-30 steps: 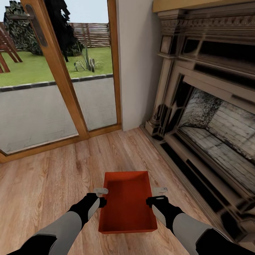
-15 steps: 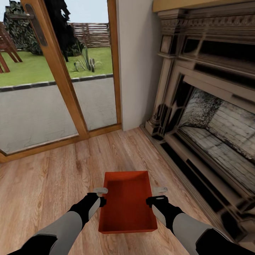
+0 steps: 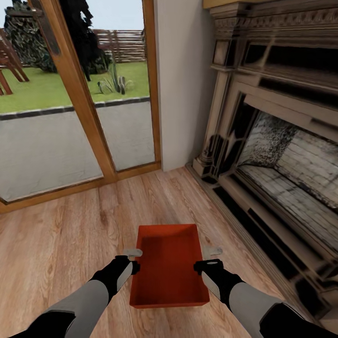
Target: Move the two storage containers from the living room to the garage. In the garage, place one container on the floor and stack the other container on top of it (either order is fine).
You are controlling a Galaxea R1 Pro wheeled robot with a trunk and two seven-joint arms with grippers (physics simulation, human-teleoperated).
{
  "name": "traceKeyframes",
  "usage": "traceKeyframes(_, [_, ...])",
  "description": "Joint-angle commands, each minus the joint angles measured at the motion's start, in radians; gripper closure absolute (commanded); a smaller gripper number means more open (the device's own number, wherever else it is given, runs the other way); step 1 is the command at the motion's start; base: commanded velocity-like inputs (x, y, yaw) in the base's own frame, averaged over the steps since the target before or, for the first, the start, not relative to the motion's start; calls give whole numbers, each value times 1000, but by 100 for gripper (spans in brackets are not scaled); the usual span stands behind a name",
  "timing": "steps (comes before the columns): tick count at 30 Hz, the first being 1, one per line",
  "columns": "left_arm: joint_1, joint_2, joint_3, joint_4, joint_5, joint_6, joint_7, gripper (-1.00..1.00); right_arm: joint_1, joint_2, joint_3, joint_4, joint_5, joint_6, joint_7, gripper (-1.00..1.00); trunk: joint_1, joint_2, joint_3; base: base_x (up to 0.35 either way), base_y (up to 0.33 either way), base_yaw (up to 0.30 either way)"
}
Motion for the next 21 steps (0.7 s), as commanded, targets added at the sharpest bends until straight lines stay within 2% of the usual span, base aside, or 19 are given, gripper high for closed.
traceKeyframes(1, [0,0,-2,-2,5,5,5,-100,0,-1,8,-2,-6,7,-6,-100,4,-8,-4,0,0,0])
traceKeyframes(21, [0,-1,-2,-2,5,5,5,-100,0,0,8,-2,-5,7,-6,-100,77,-141,-63,0,0,0])
